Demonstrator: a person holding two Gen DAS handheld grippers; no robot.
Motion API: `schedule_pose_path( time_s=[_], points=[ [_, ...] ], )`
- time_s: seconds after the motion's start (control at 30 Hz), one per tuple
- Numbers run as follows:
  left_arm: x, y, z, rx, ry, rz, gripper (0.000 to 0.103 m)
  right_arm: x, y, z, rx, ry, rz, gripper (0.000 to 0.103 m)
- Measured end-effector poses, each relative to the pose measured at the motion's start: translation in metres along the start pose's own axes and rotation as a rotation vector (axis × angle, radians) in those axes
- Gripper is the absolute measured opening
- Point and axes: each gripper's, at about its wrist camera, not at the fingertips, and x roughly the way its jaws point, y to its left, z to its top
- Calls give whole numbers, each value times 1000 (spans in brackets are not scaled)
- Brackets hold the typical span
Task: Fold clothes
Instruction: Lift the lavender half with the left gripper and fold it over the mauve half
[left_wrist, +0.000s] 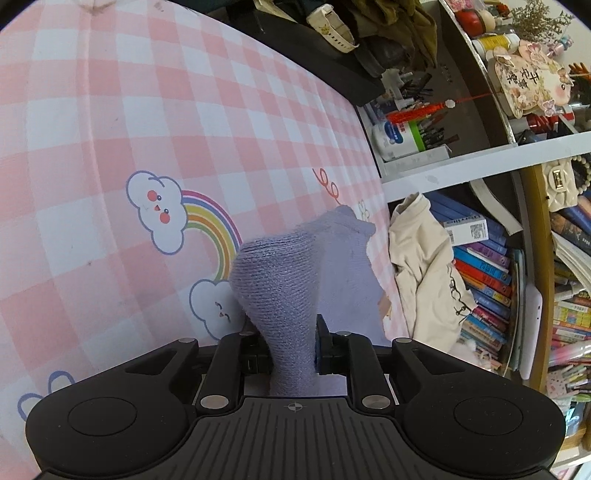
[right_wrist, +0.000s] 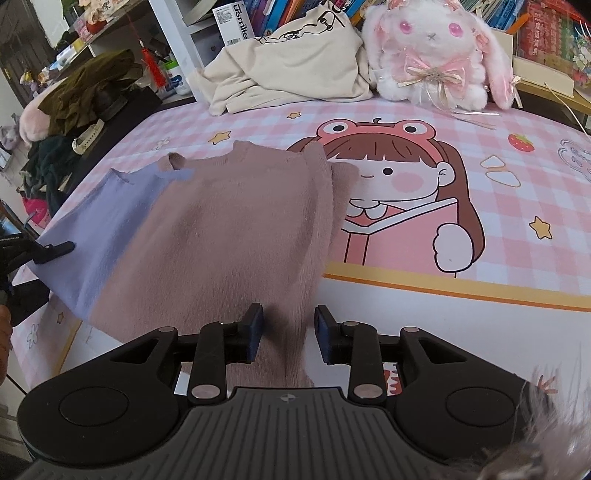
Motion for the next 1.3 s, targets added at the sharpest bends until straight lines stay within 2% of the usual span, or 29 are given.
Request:
schedule_pose_path(
  time_s=[0.4, 0.67, 0.87, 1.1, 1.3],
  points=[
    [0, -2, 0, 24, -1, 2, 18, -10, 5, -7, -51, 3, -9, 30],
    [-1, -1, -1, 40, -5, -5, 16, -5, -1, -8, -19, 44, 15, 25],
    [-4, -16, 0, 117, -5, 7, 14, -4, 0, -9, -39, 50, 23, 26],
    [-7, -54, -2, 267, -18, 16, 14, -10, 6, -9, -123, 50, 41, 27],
    [-12, -66, -7, 274, -37, 8, 14, -4, 3, -9, -144, 72, 68, 27]
  ],
)
